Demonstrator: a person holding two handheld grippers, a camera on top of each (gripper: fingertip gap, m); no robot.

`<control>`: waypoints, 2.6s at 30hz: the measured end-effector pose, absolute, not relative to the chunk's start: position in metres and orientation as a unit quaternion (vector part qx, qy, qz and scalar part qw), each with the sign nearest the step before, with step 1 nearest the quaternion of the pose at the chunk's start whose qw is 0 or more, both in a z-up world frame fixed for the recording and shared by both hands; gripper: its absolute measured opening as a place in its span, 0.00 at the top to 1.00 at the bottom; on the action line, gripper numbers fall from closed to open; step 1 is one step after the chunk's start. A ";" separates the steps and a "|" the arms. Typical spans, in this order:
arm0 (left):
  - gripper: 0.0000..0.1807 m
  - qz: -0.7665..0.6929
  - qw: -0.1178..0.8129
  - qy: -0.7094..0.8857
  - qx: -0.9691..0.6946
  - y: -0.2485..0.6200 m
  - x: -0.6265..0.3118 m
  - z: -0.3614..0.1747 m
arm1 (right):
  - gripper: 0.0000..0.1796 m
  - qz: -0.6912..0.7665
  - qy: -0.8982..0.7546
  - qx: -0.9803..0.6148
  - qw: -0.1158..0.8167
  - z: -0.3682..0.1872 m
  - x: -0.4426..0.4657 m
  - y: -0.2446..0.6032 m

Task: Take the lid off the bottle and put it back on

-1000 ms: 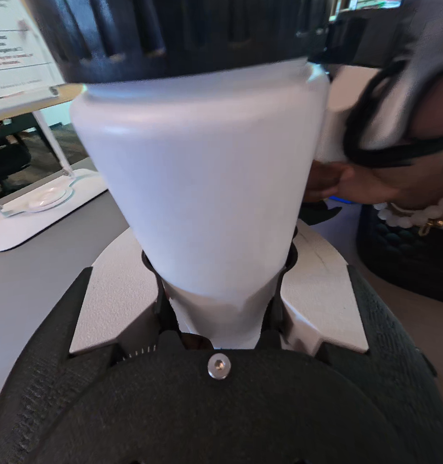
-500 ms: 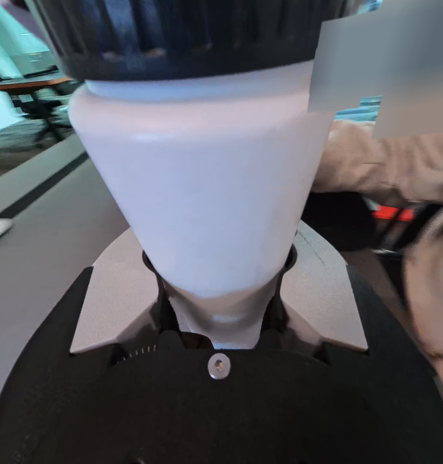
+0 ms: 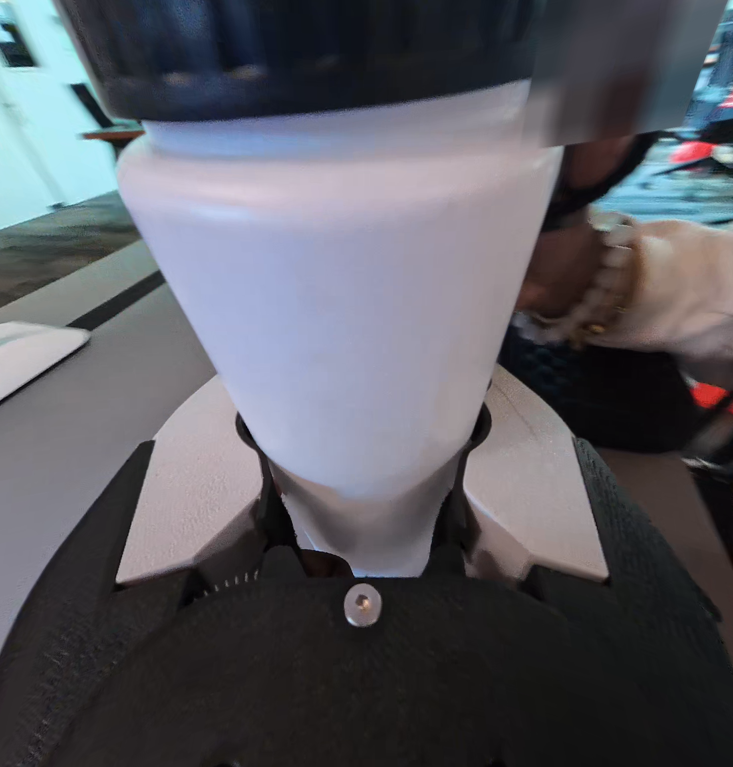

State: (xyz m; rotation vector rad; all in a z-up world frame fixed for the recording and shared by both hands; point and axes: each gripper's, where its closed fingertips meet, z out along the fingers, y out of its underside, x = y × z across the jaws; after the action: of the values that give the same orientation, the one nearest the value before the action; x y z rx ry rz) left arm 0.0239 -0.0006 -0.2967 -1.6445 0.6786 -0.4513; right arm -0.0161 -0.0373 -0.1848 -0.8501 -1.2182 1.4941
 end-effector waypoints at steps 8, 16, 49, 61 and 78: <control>0.44 -0.309 0.549 0.395 -0.669 -0.037 0.051 -0.299 | 0.62 0.782 -0.492 -0.242 0.296 -0.181 0.010 -0.057; 0.44 -0.116 0.623 0.234 -0.737 0.016 -0.005 -0.297 | 0.42 0.650 -0.452 -0.352 0.499 -0.182 -0.016 -0.017; 0.44 -0.065 0.618 0.331 -0.710 0.002 0.013 -0.295 | 0.57 0.595 -0.529 -0.289 0.532 -0.180 -0.010 -0.053; 0.44 -0.310 0.548 0.401 -0.665 -0.045 0.055 -0.290 | 0.48 0.778 -0.464 -0.209 0.369 -0.162 0.017 -0.066; 0.44 0.014 0.627 0.323 -0.709 0.009 -0.003 -0.292 | 0.58 0.625 -0.530 -0.278 0.500 -0.183 -0.004 -0.052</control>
State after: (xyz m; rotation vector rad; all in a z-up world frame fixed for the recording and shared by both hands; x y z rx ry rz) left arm -0.0026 0.0089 -0.2925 -1.6244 0.7403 0.0316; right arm -0.0038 -0.0515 -0.1828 -0.6732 -1.2826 1.5114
